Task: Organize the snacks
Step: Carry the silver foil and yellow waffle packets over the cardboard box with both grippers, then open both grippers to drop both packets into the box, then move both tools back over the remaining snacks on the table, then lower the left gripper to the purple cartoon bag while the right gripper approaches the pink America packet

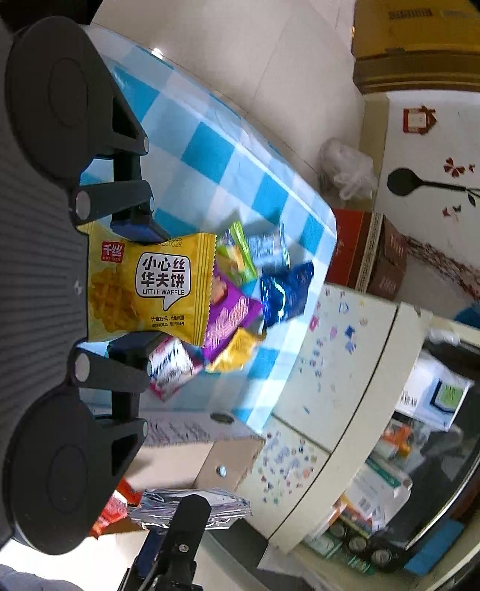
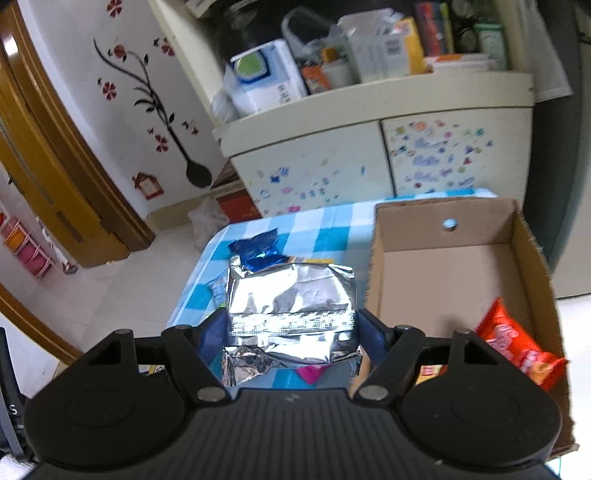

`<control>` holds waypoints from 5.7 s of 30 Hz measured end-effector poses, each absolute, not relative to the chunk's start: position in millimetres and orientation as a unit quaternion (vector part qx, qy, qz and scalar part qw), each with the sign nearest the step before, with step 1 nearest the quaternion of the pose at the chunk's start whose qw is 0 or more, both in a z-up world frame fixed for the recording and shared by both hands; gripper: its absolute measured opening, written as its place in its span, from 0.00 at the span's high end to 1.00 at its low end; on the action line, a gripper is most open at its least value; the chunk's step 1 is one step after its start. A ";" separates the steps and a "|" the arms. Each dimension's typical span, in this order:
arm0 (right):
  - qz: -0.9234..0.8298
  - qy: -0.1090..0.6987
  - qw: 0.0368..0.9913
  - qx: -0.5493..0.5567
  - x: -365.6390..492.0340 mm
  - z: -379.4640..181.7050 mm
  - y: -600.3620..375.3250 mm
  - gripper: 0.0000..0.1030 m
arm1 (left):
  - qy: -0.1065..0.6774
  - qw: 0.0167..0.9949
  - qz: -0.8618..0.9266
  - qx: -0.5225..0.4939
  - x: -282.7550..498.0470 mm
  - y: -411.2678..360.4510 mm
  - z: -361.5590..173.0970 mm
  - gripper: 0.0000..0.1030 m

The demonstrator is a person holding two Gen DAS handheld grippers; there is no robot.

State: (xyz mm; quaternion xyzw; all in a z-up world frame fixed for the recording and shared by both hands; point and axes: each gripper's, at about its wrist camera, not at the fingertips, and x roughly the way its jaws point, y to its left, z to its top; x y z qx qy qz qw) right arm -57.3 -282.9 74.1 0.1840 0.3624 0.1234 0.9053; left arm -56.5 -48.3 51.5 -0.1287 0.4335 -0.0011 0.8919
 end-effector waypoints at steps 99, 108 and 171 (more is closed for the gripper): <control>0.101 0.340 0.924 0.146 -39.5 52.0 -314.7 0.19 | 0.428 0.902 -0.030 0.040 10.6 -40.1 52.7 0.03; 0.158 0.353 0.919 0.072 -43.7 44.7 -273.7 0.19 | 0.430 0.899 -0.073 0.043 18.1 -41.5 32.1 0.03; 0.114 0.475 0.871 0.054 35.5 -38.8 -162.2 0.09 | 0.520 0.841 0.054 -0.139 41.5 46.3 -4.3 0.19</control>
